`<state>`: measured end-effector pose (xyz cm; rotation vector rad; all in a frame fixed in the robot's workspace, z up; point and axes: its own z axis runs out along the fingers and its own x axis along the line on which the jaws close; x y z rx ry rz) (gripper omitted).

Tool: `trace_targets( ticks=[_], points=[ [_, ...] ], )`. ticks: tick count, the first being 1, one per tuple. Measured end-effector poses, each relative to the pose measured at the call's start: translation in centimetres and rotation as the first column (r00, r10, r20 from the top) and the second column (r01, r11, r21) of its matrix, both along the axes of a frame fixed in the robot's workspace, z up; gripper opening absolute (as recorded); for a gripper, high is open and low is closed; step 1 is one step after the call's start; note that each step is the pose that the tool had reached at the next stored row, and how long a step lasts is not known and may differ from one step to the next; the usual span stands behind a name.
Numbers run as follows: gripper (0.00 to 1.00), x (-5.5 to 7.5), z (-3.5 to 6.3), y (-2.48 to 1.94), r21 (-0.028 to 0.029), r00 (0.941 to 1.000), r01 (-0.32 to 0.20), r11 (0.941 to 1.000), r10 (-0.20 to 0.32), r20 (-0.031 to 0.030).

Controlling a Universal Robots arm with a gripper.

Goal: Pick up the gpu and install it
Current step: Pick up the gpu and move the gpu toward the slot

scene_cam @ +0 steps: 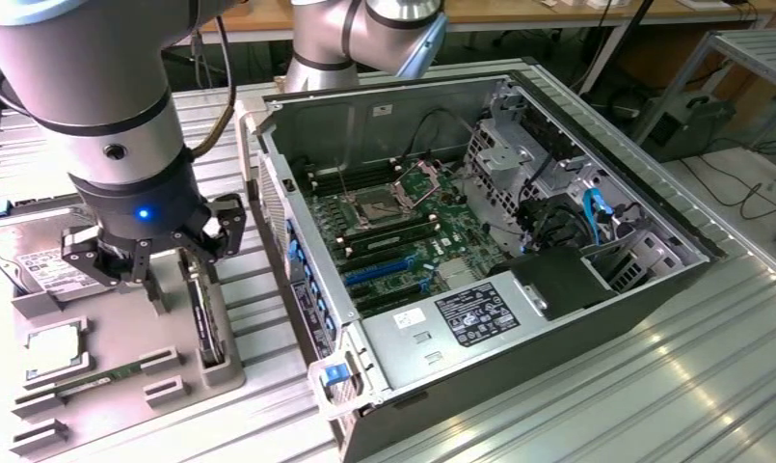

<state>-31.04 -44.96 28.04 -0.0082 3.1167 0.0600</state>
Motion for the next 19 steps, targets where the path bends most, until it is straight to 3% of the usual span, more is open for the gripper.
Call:
trace_targets(
  ticks=[7, 19],
  points=[
    [0.60, 0.4, -0.95, 0.28, -0.0005, 1.0000, 0.000, 1.0000, 0.000, -0.0038],
    [0.60, 0.4, -3.10, 0.11, -0.0009, 1.0000, 0.001, 1.0000, -0.001, -0.0039]
  ],
)
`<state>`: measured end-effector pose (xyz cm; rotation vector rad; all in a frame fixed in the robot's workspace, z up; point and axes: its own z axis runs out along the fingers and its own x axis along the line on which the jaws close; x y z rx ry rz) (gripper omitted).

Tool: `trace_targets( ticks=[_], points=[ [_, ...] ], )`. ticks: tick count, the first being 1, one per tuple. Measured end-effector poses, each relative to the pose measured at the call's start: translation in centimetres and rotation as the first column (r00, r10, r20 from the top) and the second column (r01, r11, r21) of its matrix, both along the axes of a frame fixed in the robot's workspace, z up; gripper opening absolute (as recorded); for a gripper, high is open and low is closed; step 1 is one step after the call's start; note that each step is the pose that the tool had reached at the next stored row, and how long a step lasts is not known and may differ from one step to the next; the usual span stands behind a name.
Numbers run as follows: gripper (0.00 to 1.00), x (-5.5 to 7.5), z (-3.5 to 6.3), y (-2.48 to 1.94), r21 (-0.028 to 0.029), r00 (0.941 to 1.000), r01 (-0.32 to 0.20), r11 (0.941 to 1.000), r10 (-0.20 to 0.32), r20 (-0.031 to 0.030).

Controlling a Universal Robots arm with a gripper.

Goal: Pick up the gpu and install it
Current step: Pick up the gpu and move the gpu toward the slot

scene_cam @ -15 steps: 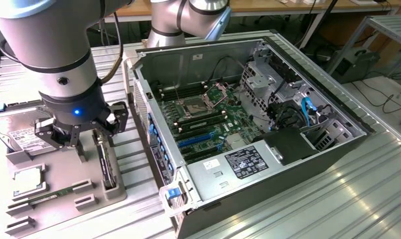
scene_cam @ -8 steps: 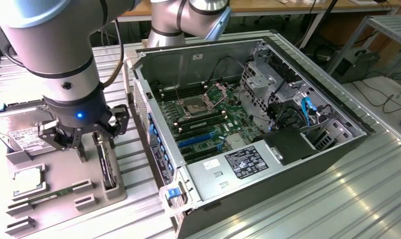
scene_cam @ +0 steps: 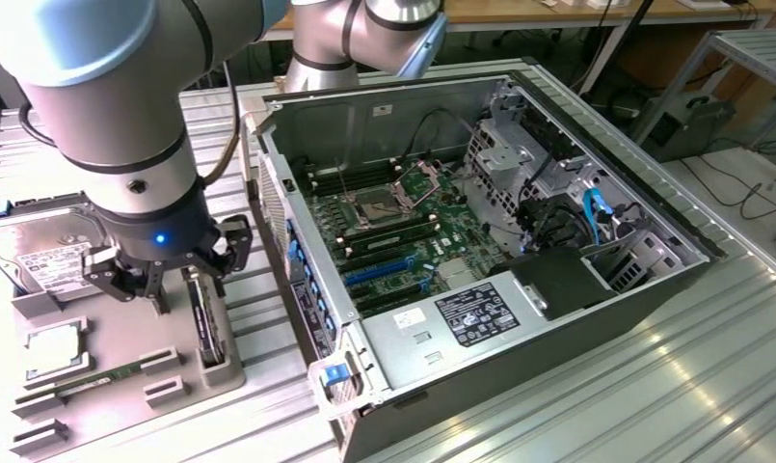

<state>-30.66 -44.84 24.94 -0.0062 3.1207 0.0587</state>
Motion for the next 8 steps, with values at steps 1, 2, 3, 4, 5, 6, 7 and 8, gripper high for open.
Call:
trace_targets(
  ticks=[1, 2, 3, 4, 5, 6, 7, 8],
  points=[
    [0.60, 0.0, -0.24, -0.09, 0.0000, 1.0000, 0.001, 1.0000, -0.001, 0.0000],
    [0.60, 0.0, -0.40, -0.15, 0.0000, 1.0000, 0.001, 1.0000, -0.001, -0.0001],
    [0.60, 0.0, -0.58, -0.21, 0.0000, 1.0000, 0.001, 1.0000, -0.001, 0.0000],
    [0.60, 0.0, -0.79, -0.27, 0.0001, 1.0000, 0.002, 1.0000, -0.002, 0.0001],
    [0.60, 0.0, -0.97, -0.31, 0.0000, 1.0000, 0.002, 1.0000, -0.002, 0.0000],
    [0.60, 0.0, -1.16, -0.34, 0.0000, 1.0000, 0.003, 1.0000, -0.003, 0.0000],
    [0.60, 0.0, -1.34, -0.35, 0.0000, 1.0000, 0.003, 1.0000, -0.003, 0.0000],
    [0.60, 0.0, -1.51, -0.36, 0.0000, 1.0000, 0.003, 1.0000, -0.003, 0.0000]
  ],
)
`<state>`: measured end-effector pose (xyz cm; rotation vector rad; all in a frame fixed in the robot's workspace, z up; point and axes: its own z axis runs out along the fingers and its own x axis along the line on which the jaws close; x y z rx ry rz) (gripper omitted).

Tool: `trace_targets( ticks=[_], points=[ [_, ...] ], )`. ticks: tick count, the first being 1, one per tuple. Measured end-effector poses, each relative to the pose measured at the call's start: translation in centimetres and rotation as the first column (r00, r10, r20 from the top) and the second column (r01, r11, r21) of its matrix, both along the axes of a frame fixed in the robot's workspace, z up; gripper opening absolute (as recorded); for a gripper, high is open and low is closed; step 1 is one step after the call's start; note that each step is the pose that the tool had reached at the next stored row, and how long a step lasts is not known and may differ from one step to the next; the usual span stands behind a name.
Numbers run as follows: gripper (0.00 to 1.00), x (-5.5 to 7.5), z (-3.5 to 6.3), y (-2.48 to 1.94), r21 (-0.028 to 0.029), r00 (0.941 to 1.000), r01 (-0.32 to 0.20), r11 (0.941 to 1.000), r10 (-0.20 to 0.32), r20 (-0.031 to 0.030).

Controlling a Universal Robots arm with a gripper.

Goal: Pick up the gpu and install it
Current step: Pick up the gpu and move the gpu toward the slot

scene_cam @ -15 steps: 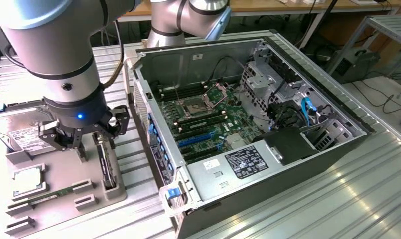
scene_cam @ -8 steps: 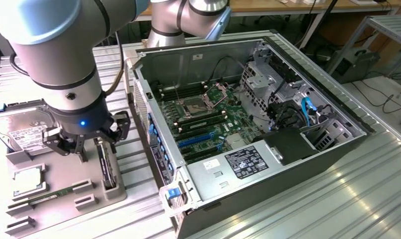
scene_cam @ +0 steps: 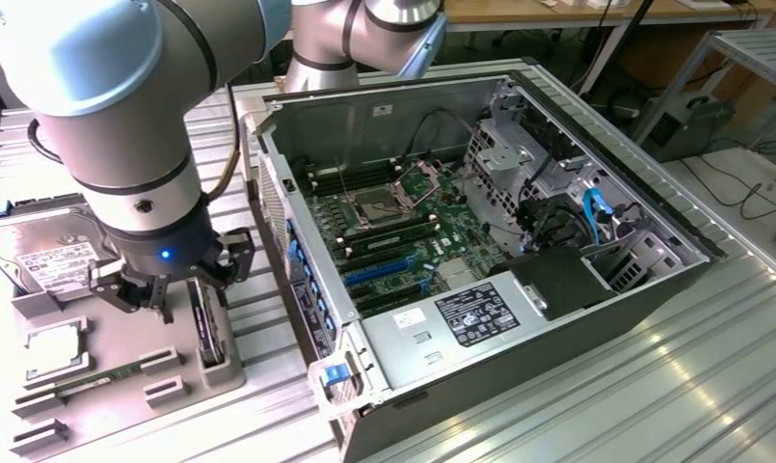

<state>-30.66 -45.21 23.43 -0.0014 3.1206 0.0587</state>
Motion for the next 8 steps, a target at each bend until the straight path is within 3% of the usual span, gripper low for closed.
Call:
trace_targets(
  ticks=[8],
  points=[
    [0.60, 0.06, -0.26, -0.01, -0.0012, 1.0000, 0.000, 1.0000, 0.000, 0.0000]
  ],
)
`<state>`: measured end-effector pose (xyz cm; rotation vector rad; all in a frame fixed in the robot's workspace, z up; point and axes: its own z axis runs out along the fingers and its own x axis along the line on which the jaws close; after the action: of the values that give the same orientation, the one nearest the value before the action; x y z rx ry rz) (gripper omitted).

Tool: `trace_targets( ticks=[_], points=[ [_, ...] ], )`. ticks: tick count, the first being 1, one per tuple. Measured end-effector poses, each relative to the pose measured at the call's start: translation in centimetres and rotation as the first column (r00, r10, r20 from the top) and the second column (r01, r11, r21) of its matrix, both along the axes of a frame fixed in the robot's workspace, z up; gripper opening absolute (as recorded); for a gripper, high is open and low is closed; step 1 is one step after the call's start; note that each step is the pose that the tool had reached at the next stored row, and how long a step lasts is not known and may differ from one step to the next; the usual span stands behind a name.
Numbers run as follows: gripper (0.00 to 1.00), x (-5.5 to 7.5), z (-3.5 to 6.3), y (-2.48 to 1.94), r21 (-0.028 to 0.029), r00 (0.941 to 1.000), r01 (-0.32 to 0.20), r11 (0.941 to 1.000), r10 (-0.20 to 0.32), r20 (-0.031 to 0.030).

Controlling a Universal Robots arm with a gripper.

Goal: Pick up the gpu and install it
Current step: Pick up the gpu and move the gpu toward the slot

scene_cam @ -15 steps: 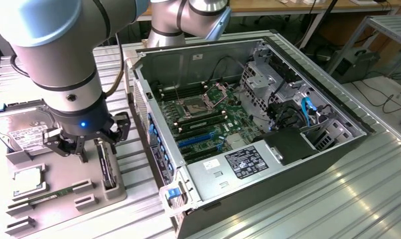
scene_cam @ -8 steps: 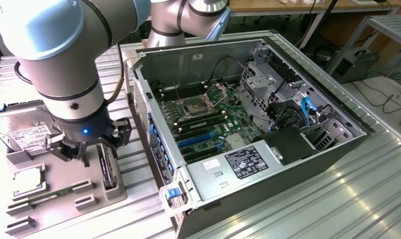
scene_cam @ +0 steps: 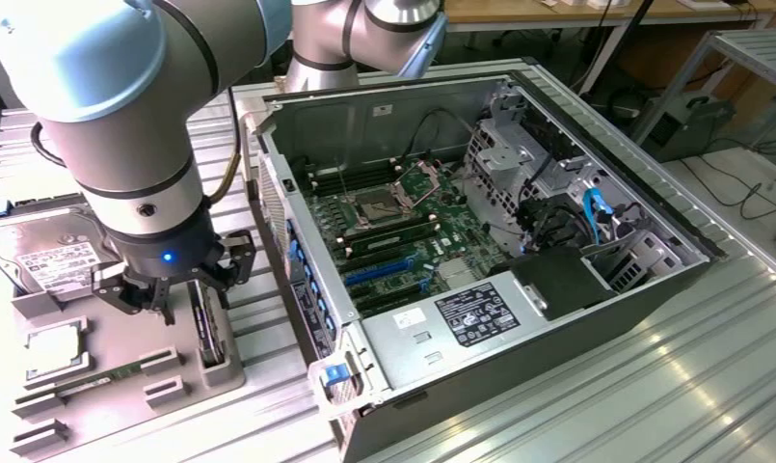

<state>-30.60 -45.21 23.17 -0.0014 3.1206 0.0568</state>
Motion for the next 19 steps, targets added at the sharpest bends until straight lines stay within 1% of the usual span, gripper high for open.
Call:
trace_targets(
  ticks=[6, 10, 11, 12, 14, 15, 19],
  points=[
    [0.60, 0.33, -0.06, 0.00, -0.0005, 1.0000, 0.000, 1.0000, 0.000, 0.0000],
    [0.60, 0.34, -0.16, -0.12, -0.0005, 1.0000, 0.000, 1.0000, 0.000, 0.0000],
    [0.58, 0.34, -0.19, -0.15, -0.0005, 1.0000, 0.000, 1.0000, 0.000, 0.0000],
    [0.52, 0.34, -0.21, -0.18, -0.0005, 1.0000, 0.000, 1.0000, 0.000, 0.0000],
    [0.52, 0.34, -0.24, -0.22, -0.0006, 1.0000, 0.000, 1.0000, 0.000, -0.0001],
    [0.45, 0.34, -0.25, -0.24, -0.0007, 1.0000, 0.000, 1.0000, 0.000, -0.0002],
    [0.45, 0.38, -0.37, -0.30, -0.0008, 1.0000, 0.000, 1.0000, 0.000, -0.0003]
  ],
)
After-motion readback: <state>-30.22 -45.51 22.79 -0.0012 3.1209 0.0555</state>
